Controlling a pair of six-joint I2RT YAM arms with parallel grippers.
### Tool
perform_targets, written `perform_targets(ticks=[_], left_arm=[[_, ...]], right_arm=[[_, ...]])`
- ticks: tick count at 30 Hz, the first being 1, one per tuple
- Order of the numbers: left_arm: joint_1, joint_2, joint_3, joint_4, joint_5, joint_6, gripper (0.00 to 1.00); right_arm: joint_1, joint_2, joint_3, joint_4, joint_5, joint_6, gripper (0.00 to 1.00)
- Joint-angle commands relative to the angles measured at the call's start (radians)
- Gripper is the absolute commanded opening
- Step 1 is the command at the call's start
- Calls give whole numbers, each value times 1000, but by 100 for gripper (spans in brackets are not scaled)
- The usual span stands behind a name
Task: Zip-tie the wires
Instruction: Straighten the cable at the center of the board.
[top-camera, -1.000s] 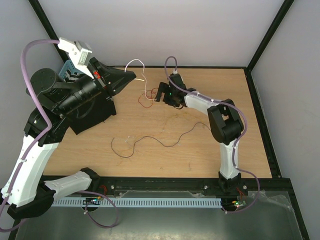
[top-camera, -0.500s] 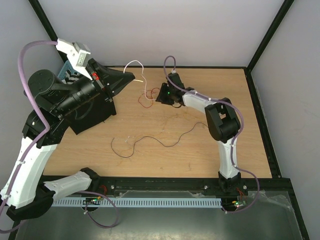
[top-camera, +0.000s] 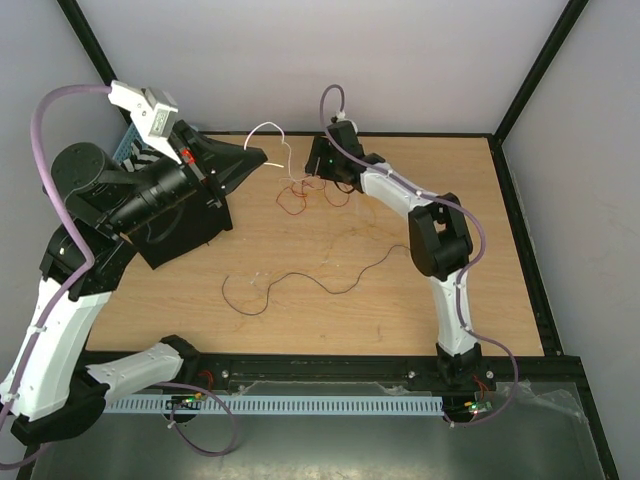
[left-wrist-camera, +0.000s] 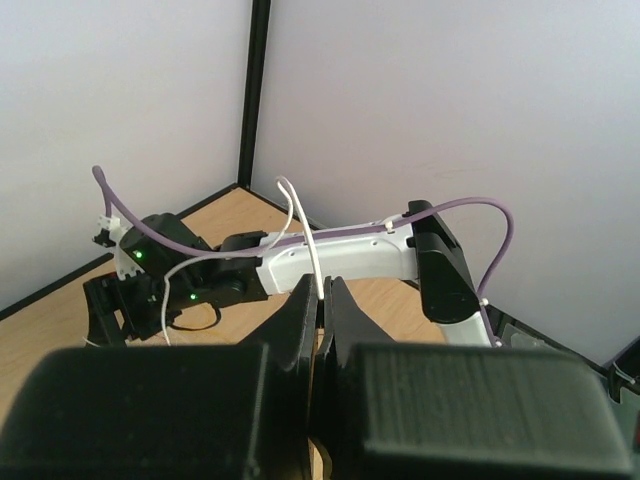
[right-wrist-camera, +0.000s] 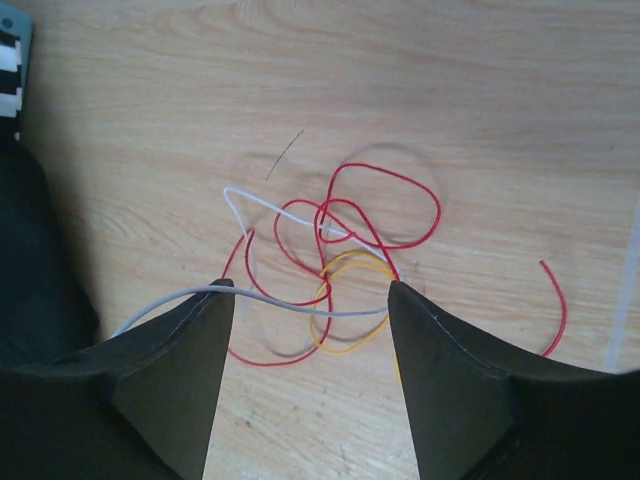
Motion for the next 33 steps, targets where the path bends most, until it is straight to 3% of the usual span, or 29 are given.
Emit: perform_targets(ticks=[1,4,7,13,16,27,33], left_arm=[[7,-19,22,10,-13,14,0],[9,-22,30,0,-14,16,0],[9,-36,36,-19,-26,18,0],[10,-76,25,-28,-56,34,0],[12,-85,19,-32,-64,41,0],[16,-113,-42,-45,-88,50,0],[18,-140,-142,-56,-61,24,0]], right_arm=[[3,46,76,-71,83,-65,74],[-2,59,112,-72,117,-89,73],[-17,61,180,-71,116,-125,66],[-52,13,337,-68,89,-197,16],[-67,-36,380,-68,125,-255,1],[-130,-231,392,-185,268,-468,0],[-144,-462,98,-206,434,-555,0]])
